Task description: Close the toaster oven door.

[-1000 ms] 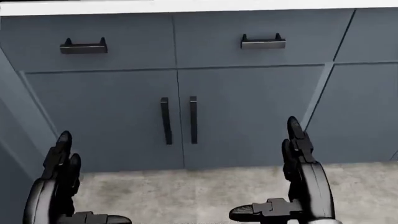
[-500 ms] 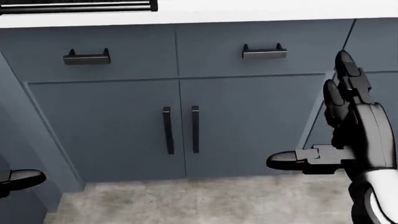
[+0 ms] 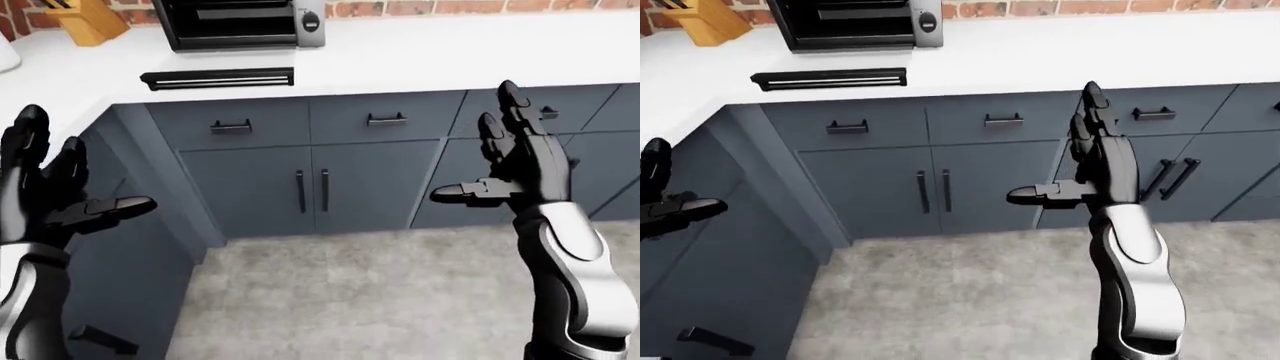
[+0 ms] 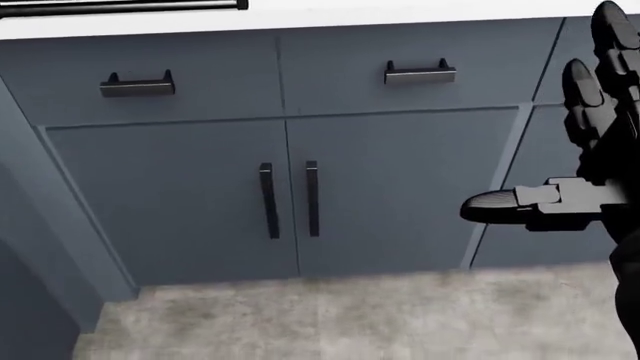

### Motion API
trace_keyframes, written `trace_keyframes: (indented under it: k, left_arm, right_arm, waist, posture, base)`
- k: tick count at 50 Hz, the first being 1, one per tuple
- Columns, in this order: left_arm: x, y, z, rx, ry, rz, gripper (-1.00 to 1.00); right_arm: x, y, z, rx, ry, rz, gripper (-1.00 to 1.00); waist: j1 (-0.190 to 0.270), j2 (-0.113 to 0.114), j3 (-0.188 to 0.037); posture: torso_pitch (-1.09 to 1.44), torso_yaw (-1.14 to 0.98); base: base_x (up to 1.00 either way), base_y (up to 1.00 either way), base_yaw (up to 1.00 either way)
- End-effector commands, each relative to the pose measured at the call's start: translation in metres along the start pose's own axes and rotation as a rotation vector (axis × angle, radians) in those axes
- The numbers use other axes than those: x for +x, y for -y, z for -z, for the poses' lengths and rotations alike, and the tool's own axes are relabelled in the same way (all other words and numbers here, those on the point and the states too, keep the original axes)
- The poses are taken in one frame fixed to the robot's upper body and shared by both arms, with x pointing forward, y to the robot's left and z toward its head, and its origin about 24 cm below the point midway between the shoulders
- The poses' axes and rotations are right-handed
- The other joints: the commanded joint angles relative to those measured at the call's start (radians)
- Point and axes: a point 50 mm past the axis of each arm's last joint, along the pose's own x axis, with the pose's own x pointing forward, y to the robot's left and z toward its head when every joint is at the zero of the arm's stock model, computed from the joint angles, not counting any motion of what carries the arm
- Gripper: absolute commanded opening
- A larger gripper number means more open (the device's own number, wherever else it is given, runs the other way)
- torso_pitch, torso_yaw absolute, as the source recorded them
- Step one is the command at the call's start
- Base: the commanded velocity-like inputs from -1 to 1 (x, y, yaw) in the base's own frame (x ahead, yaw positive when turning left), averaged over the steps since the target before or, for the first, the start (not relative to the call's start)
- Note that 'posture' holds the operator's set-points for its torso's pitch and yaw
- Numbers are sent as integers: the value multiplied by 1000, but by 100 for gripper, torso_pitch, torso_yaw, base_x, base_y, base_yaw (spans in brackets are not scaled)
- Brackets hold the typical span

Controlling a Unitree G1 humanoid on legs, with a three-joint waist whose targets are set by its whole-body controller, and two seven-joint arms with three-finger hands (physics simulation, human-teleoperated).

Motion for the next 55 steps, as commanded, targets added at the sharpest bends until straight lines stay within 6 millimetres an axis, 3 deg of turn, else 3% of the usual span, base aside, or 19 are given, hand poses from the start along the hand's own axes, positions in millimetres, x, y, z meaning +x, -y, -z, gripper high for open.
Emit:
trace_keyframes:
  k: [1,8,9,11,18,21,25,27,29,31,34,36,38,40,44,47,48,49,55]
  left_arm:
    - [0,3,-17,9,79,18,100]
    - [-2,3,-18,10,82,23,100]
    - [-2,3,-18,8,80,23,100]
    - [-2,3,-17,10,81,25,100]
    - [-2,3,-18,12,83,28,100]
    - [-2,2,-19,10,83,26,100]
    - [-2,3,-20,10,84,29,100]
    - [-2,3,-21,11,84,27,100]
    - [-2,3,-21,13,84,27,100]
    - [-3,5,-19,13,80,33,100]
    - [-3,4,-20,13,82,32,100]
    - [-2,4,-20,14,83,30,100]
    - [-3,3,-20,15,84,29,100]
    - [-3,4,-21,19,88,30,100]
    - [-4,4,-21,19,89,33,100]
    - [-4,4,-21,20,89,33,100]
    - [-4,4,-21,19,89,33,100]
    - [-3,4,-20,20,89,33,100]
    - [-4,4,-21,21,89,34,100]
  right_arm:
    - [1,-1,-20,-18,95,-6,100]
    - [0,-1,-25,-30,114,-16,100]
    - [0,-1,-25,-31,115,-17,100]
    - [0,-1,-25,-30,115,-18,100]
    - [-1,-2,-27,-25,116,-25,100]
    - [-2,-2,-27,-20,112,-24,100]
    - [-2,-3,-28,-19,111,-26,100]
    - [-2,-4,-29,-15,110,-30,100]
    - [-2,-5,-29,-4,106,-34,100]
    - [-2,-5,-29,-7,107,-34,100]
    - [-2,-4,-30,-6,109,-34,100]
    - [-3,-4,-30,-6,109,-34,100]
    - [-3,-4,-30,-4,109,-33,100]
    - [-3,-5,-31,-4,110,-34,100]
    - [-3,-5,-31,-1,110,-34,100]
    - [-4,-5,-31,-2,110,-35,100]
    - [-4,-5,-31,0,110,-34,100]
    - [-4,-5,-31,1,110,-35,100]
    - [-4,-5,-31,1,113,-38,100]
  waist:
    - [0,2,-18]
    - [1,2,-18]
    - [0,5,-34]
    - [0,5,-17]
    - [-4,3,-14]
    - [-4,12,-14]
    - [-4,55,-7]
    - [-5,33,-9]
    - [-7,37,-6]
    - [-7,24,-11]
    - [-3,-9,-9]
    - [0,-46,-10]
    - [-7,-22,-11]
    - [-7,-40,-14]
    - [-8,-23,-13]
    - [-13,18,0]
    - [-15,44,-8]
    - [-15,89,-21]
    - [-3,44,-10]
  posture:
    - [0,0]
    - [0,0]
    - [0,0]
    - [0,0]
    - [0,0]
    - [0,0]
    - [0,0]
    - [0,0]
    - [0,0]
    - [0,0]
    - [0,0]
    - [0,0]
    - [0,0]
    - [0,0]
    - [0,0]
    - [0,0]
    - [0,0]
    - [0,0]
    - [0,0]
  base:
    - [0,0,0]
    - [1,0,0]
    - [6,0,0]
    - [6,0,0]
    - [6,2,0]
    - [6,9,0]
    - [7,16,0]
    - [7,19,0]
    - [7,19,0]
    - [7,20,0]
    - [6,19,0]
    - [7,19,0]
    - [7,19,0]
    - [6,19,0]
    - [6,19,0]
    - [6,19,0]
    - [7,18,0]
    - [6,19,0]
    - [8,14,0]
